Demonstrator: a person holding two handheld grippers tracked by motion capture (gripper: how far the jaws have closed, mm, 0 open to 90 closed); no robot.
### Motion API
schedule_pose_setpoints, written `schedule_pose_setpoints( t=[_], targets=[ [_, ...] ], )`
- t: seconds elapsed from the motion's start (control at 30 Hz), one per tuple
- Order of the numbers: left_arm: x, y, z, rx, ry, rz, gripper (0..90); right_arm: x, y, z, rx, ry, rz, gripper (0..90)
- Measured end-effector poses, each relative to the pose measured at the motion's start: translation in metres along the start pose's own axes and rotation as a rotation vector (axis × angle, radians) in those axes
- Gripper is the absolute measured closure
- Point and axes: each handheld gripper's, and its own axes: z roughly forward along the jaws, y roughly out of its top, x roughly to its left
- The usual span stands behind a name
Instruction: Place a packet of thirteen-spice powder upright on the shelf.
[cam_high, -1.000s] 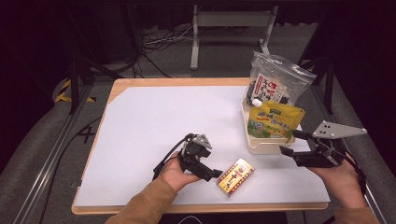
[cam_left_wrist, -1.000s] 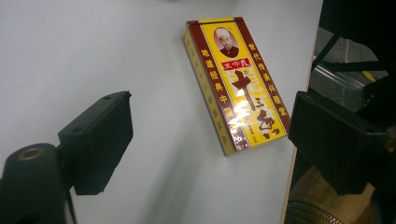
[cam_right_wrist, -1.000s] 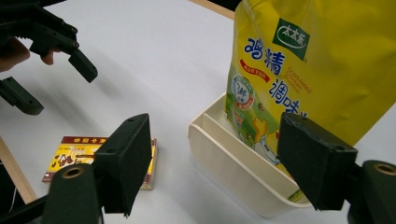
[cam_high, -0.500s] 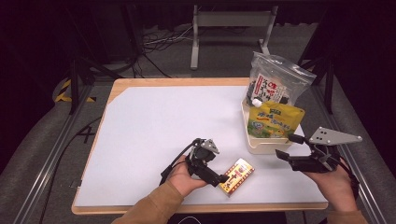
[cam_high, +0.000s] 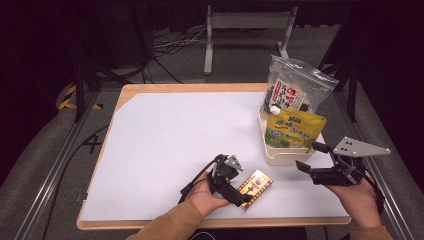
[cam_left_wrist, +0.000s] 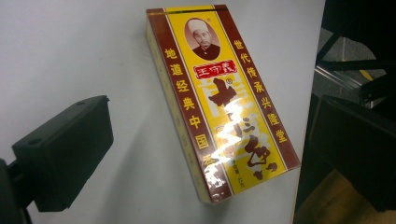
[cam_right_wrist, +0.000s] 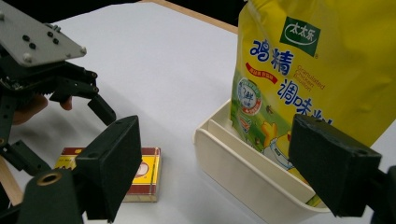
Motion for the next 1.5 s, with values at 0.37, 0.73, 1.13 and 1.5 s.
schedule_pose_setpoints(
  t=[0.37, 0.73, 1.13, 1.5],
  targets=[
    [-0.008, -0.001, 0.016, 0.038, 0.005, 0.025, 0.0, 0.0, 0.0, 0.001, -0.006, -0.007, 0.016, 16.7],
    [-0.008, -0.001, 0.023, 0.065, 0.049, 0.029, 3.0, -0.003, -0.001, -0.001, -0.026, 0.008, 0.05, 16.5],
    [-0.018, 0.0, 0.027, 0.09, 0.116, 0.062, 6.0, -0.003, -0.002, 0.002, -0.016, 0.013, 0.048, 16.6],
    [-0.029, -0.001, 0.031, 0.113, 0.193, 0.108, 7.7, -0.001, -0.002, 0.005, -0.011, 0.037, 0.039, 16.7]
  ],
)
